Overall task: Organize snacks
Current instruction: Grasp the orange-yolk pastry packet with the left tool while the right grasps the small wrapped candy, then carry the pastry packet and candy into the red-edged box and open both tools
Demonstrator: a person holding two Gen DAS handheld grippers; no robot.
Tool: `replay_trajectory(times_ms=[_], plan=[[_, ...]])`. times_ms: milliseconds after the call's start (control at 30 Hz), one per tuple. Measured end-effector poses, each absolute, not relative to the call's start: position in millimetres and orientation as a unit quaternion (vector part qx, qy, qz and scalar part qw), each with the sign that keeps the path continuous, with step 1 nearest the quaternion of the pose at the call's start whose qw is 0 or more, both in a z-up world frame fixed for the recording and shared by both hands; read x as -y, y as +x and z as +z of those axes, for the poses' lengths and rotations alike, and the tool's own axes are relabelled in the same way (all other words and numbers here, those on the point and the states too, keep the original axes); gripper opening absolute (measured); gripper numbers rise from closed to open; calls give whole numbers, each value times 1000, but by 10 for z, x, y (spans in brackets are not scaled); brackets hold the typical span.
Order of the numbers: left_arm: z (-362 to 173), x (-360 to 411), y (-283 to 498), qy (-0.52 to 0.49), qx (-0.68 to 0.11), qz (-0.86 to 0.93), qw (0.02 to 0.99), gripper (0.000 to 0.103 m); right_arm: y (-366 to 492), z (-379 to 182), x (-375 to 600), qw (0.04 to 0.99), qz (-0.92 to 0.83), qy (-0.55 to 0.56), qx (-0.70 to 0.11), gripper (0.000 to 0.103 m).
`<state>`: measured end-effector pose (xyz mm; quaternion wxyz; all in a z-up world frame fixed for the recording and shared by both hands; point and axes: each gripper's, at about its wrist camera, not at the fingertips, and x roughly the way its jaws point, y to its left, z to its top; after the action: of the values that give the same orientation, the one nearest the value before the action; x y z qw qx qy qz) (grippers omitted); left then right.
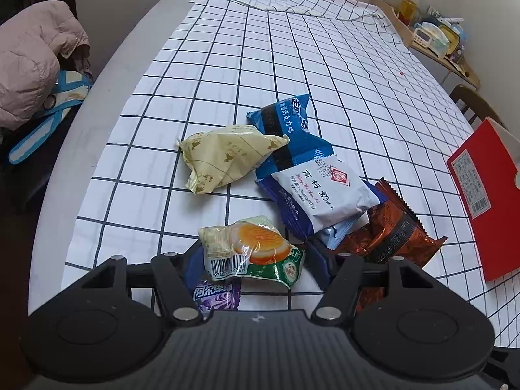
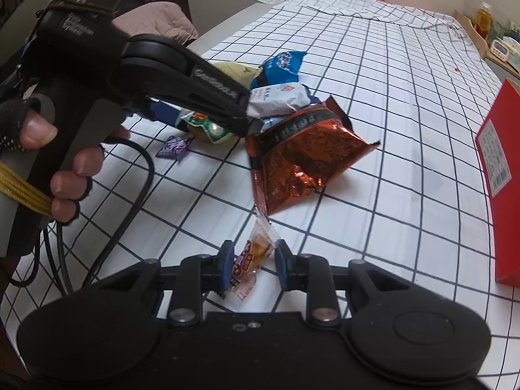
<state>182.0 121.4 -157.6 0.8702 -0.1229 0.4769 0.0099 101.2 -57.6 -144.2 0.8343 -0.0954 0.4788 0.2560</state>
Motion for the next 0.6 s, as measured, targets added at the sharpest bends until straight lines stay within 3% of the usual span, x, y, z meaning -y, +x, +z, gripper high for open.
replay_trajectory(times_ms=[600], plan=[[-843,-1032,1460,-141,-439,20,887,64,949,-788,1104,859,255,-48,-442,25]])
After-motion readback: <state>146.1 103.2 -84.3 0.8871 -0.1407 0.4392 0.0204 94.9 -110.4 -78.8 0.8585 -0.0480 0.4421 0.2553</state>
